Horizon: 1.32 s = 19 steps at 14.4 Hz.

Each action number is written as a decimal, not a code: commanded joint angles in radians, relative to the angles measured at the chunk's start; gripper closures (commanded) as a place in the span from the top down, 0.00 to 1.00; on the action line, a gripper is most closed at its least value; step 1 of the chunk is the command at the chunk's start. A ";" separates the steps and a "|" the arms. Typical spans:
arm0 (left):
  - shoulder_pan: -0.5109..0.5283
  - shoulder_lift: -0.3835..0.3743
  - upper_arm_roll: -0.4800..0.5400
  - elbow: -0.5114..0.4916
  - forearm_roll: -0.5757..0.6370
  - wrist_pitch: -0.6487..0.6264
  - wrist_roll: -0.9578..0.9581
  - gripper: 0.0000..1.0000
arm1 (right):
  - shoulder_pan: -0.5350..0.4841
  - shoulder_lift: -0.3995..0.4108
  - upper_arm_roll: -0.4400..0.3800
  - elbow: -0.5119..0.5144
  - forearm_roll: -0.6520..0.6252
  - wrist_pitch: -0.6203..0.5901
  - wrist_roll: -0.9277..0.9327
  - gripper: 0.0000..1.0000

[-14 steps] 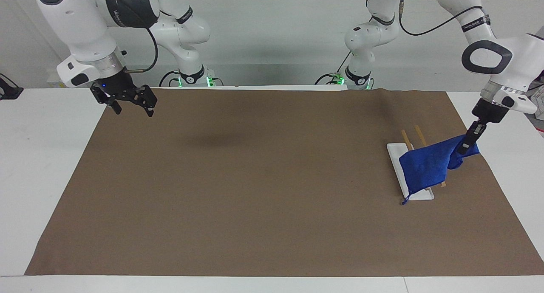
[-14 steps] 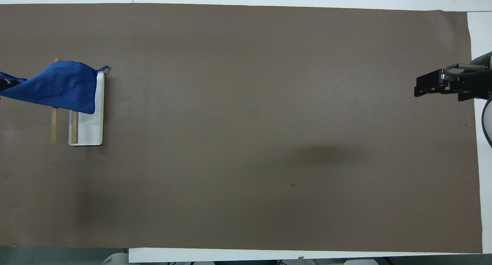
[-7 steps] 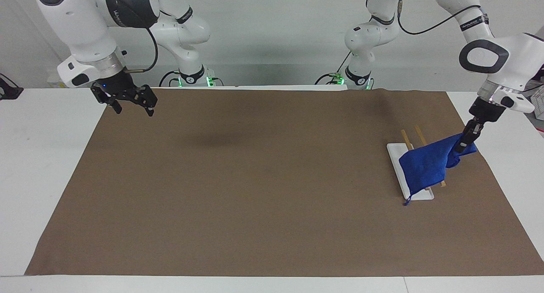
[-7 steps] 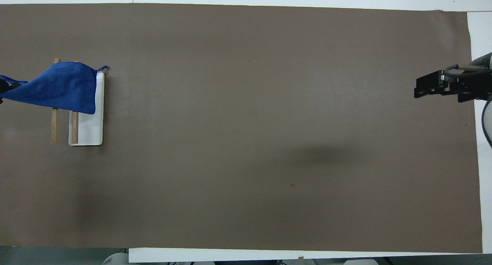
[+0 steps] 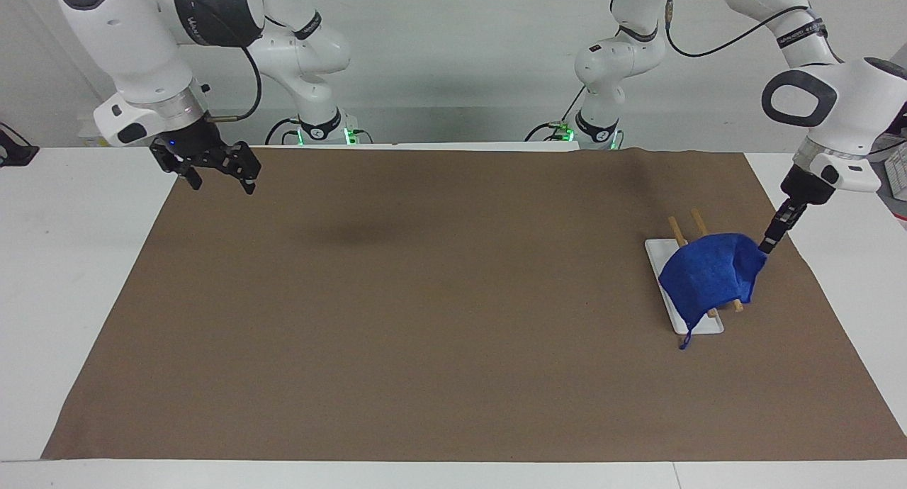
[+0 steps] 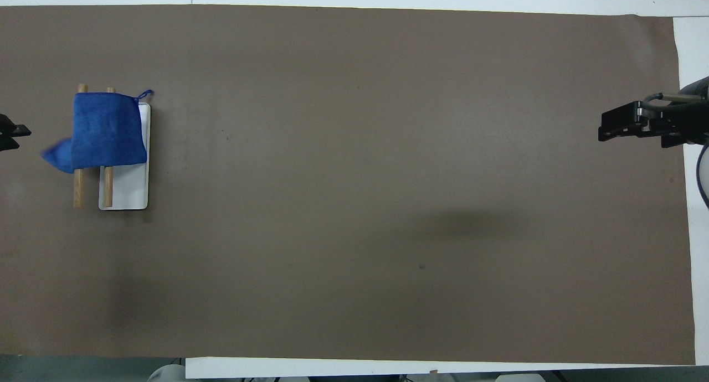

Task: Right arm passes towel to left arm to hang
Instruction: 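Open the left gripper and pull it back from the rack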

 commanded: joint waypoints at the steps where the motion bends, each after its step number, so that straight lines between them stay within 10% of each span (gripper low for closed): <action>1: 0.004 0.020 -0.003 0.070 0.028 -0.021 0.010 1.00 | -0.007 -0.002 0.003 0.000 -0.010 -0.012 -0.013 1.00; 13: -0.187 0.055 -0.052 0.545 0.244 -0.919 0.021 1.00 | -0.005 -0.002 0.003 0.002 -0.010 -0.013 -0.013 1.00; 19: -0.258 0.020 -0.063 0.526 0.240 -0.937 0.061 1.00 | -0.005 -0.002 0.003 0.000 -0.010 -0.012 -0.013 1.00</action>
